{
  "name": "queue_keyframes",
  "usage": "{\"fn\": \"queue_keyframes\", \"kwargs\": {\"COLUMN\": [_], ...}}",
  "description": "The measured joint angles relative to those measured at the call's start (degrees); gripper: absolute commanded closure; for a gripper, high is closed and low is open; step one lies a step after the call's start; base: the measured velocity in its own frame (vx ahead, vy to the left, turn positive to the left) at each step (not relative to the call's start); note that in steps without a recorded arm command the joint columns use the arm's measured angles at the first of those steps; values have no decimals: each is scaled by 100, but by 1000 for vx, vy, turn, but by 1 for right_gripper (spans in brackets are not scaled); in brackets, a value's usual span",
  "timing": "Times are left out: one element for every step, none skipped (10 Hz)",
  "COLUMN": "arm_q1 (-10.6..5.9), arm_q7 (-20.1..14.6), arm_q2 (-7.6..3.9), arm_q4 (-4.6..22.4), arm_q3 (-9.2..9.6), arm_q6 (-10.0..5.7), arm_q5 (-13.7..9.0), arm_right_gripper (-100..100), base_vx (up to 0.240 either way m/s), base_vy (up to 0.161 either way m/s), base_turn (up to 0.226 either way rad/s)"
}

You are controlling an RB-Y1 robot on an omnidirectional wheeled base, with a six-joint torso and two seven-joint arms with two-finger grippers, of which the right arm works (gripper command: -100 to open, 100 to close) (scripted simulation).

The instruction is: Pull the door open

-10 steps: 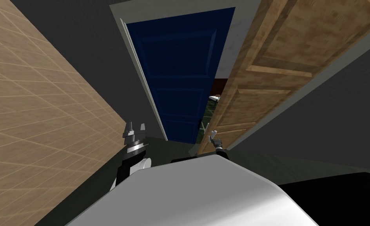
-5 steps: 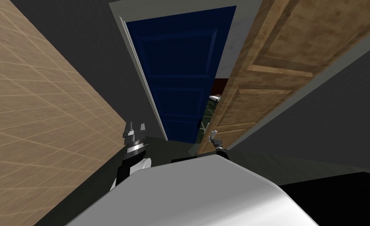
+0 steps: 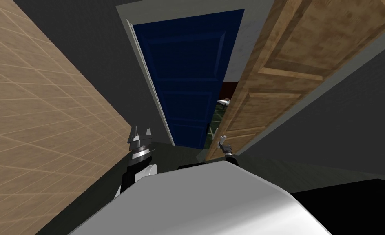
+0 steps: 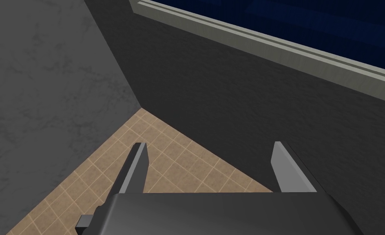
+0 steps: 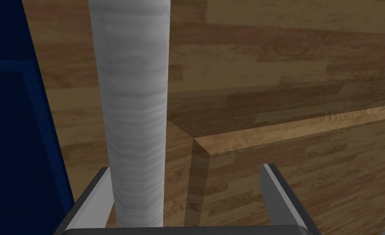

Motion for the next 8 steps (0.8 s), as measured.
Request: {"fn": "queue_keyframes", "kwargs": {"arm_q1": [-116,-14,115,134,71,-7,121,19], "arm_q7": [-27,45,150,120,64,15,88,59], "arm_q2": [27,28,32,4,10,30,28,33], "arm_q4": [207,4,-250,-285,-205,-26,-211,-42], "arm_q3": [21,-19,-55,-29,-4,18,-26,-2], "arm_q6": [-83,0,120,126,77,-21,47,-10], "arm_q5": [18,-8,-32,-23,-10,9,-15,3], "arm_right_gripper": [100,100,100,100,100,100,100,100], "base_vx": [-11,-8,-2,-9,15,23,-4,-118], "base_vy": [4,-8,-17,-7,6,17,5,-4], "base_turn": [-8,1,4,-20,-6,15,-13,232]}}
